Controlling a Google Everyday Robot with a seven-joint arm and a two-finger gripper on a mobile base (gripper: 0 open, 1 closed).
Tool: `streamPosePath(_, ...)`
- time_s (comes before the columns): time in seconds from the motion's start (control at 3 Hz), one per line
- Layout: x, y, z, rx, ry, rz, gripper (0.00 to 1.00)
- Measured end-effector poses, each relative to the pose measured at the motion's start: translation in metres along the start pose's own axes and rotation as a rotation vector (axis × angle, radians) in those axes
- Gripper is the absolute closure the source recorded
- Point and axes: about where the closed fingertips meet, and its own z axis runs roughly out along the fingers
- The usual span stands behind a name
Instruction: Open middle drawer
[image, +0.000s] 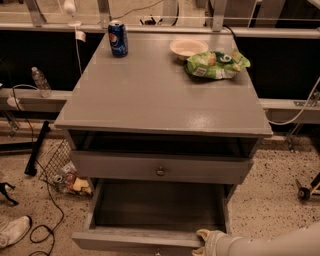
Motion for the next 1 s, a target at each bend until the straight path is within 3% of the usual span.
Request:
streamPosePath(0.33,0.000,0.000,0.000,-0.001,-0.001,-0.001,0.15)
streamPosePath(0.67,-0.006,0.000,-0.001,-0.006,-0.025,-0.009,0.00)
streamPosePath(1.0,-0.019,-0.006,-0.013,0.007,-0.056,-0.041,0.00)
